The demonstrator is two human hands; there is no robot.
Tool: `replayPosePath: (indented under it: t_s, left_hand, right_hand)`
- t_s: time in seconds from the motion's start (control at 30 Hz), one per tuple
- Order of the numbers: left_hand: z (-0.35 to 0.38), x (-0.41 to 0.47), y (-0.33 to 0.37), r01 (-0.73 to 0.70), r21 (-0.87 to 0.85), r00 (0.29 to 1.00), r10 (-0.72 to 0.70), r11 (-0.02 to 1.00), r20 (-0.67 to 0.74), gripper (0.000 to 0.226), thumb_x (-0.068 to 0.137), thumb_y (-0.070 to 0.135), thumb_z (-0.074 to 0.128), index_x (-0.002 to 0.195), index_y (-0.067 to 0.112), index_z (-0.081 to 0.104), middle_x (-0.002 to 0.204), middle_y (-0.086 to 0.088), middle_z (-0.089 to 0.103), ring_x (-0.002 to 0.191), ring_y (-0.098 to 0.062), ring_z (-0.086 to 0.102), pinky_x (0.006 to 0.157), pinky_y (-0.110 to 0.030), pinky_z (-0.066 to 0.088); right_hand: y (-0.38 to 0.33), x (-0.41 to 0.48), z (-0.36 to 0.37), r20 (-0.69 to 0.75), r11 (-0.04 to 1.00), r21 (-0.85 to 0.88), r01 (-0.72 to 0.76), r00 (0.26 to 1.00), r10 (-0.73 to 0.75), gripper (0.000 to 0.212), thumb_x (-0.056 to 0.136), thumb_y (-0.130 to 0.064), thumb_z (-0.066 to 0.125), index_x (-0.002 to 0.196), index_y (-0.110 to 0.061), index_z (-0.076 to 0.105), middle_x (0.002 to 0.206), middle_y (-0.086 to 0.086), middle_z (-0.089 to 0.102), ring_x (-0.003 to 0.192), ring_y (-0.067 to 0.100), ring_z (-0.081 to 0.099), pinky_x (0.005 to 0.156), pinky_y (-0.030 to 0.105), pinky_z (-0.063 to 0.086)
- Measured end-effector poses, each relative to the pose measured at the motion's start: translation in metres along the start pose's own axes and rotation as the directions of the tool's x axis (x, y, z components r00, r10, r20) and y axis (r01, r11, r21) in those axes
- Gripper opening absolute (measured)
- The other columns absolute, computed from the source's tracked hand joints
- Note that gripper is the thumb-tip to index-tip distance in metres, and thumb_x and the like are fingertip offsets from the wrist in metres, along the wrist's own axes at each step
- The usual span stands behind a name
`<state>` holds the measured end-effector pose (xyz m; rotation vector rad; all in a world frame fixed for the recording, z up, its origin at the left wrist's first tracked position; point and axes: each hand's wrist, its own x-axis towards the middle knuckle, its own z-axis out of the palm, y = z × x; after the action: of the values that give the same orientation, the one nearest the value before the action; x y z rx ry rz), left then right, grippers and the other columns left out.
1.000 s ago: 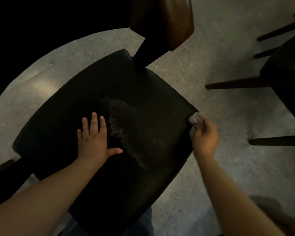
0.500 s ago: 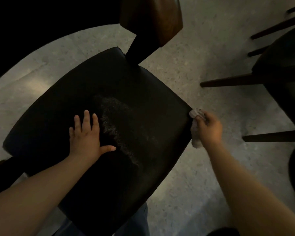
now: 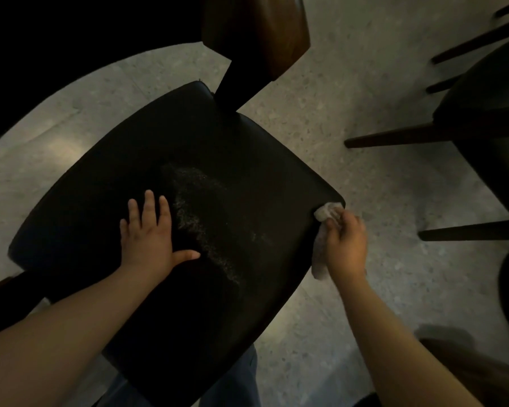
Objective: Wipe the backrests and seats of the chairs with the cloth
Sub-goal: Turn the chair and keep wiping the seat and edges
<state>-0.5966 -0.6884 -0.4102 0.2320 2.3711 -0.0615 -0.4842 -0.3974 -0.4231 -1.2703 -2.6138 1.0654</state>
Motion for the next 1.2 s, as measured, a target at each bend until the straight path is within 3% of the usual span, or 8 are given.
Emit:
replayPosePath:
  t_s: [0.13, 0.27, 0.43, 0.5, 0.6, 0.83, 1.0, 1.2]
  left_hand:
    - [0.000, 0.000, -0.001, 0.002, 0.001, 1.000, -0.002, 1.000, 0.004, 0.129, 0.070, 0.074, 0.063, 0.151, 0.016, -0.019, 0.157, -0.013, -0.028, 0.145, -0.039, -0.018, 0.119, -0.054, 0.007]
    - [-0.003, -0.001, -0.001, -0.008, -0.016, 1.000, 0.008, 1.000, 0.022, 0.129, 0.070, 0.072, 0.064, 0.151, 0.016, -0.019, 0.157, -0.012, -0.027, 0.145, -0.038, -0.018, 0.120, -0.054, 0.007]
    - [-0.004, -0.003, -0.002, -0.021, -0.037, 1.000, 0.022, 0.999, 0.015, 0.128, 0.072, 0.070, 0.065, 0.152, 0.016, -0.019, 0.157, -0.012, -0.027, 0.145, -0.038, -0.019, 0.120, -0.054, 0.006]
    - [-0.003, -0.002, -0.003, -0.021, -0.050, 1.000, 0.021, 0.999, 0.012, 0.128, 0.072, 0.069, 0.066, 0.152, 0.017, -0.019, 0.157, -0.011, -0.027, 0.145, -0.037, -0.019, 0.120, -0.054, 0.005]
    - [-0.001, -0.001, -0.004, -0.022, -0.065, 1.000, 0.023, 0.998, 0.014, 0.128, 0.071, 0.069, 0.067, 0.151, 0.018, -0.019, 0.157, -0.010, -0.029, 0.145, -0.036, -0.020, 0.120, -0.053, 0.004]
    - [0.006, 0.001, -0.006, -0.022, -0.051, 0.999, 0.020, 0.998, -0.037, 0.129, 0.070, 0.073, 0.064, 0.151, 0.018, -0.020, 0.157, -0.010, -0.028, 0.145, -0.037, -0.019, 0.120, -0.053, 0.004]
    - [0.008, 0.002, -0.008, -0.025, -0.074, 0.998, 0.021, 0.997, -0.055, 0.130, 0.069, 0.073, 0.065, 0.151, 0.019, -0.019, 0.157, -0.008, -0.028, 0.146, -0.036, -0.018, 0.119, -0.052, 0.003]
    - [0.017, 0.000, -0.019, -0.073, -0.188, 0.987, 0.044, 0.979, -0.151, 0.130, 0.065, 0.075, 0.066, 0.151, 0.022, -0.017, 0.159, -0.001, -0.022, 0.147, -0.027, -0.016, 0.119, -0.046, 0.002]
  right_hand:
    - [-0.005, -0.051, 0.019, 0.091, 1.000, 0.003, 0.004, 0.996, -0.004, 0.028, 0.096, -0.021, 0.052, 0.123, -0.020, 0.056, 0.120, -0.003, 0.046, 0.102, 0.009, 0.051, 0.088, 0.021, 0.044]
    - [-0.020, -0.077, 0.010, 0.298, 0.967, 0.065, 0.247, 0.920, -0.255, 0.022, 0.093, -0.028, 0.052, 0.113, -0.037, 0.058, 0.109, -0.018, 0.047, 0.101, -0.007, 0.049, 0.077, 0.006, 0.040]
    - [-0.072, 0.001, 0.017, 0.236, 0.882, -0.058, 0.467, 0.865, -0.442, 0.028, 0.093, -0.023, 0.054, 0.120, -0.023, 0.062, 0.117, -0.010, 0.050, 0.102, -0.002, 0.046, 0.084, 0.008, 0.035]
    - [-0.087, 0.025, 0.033, 0.334, 0.859, -0.108, 0.501, 0.832, -0.443, 0.028, 0.094, -0.018, 0.056, 0.121, -0.019, 0.063, 0.122, -0.002, 0.053, 0.111, 0.011, 0.050, 0.092, 0.018, 0.039]
    - [-0.080, 0.011, 0.046, 0.467, 0.820, -0.126, 0.558, 0.763, -0.447, 0.031, 0.094, -0.017, 0.055, 0.125, -0.020, 0.061, 0.127, 0.001, 0.052, 0.116, 0.017, 0.049, 0.099, 0.027, 0.041]
    - [-0.040, -0.056, -0.001, 0.738, 0.709, -0.136, 0.692, 0.548, -0.394, 0.033, 0.089, -0.018, 0.060, 0.121, -0.028, 0.063, 0.119, -0.007, 0.052, 0.109, 0.012, 0.051, 0.087, 0.027, 0.050]
    - [-0.098, -0.012, 0.013, 0.608, 0.649, -0.145, 0.746, 0.585, -0.537, 0.033, 0.091, -0.020, 0.057, 0.124, -0.023, 0.060, 0.120, 0.001, 0.053, 0.108, 0.016, 0.051, 0.088, 0.031, 0.049]
    - [-0.142, 0.032, 0.073, 0.453, 0.769, -0.118, 0.629, 0.723, -0.522, 0.036, 0.094, -0.015, 0.055, 0.129, -0.020, 0.059, 0.125, 0.003, 0.054, 0.112, 0.020, 0.052, 0.094, 0.029, 0.044]
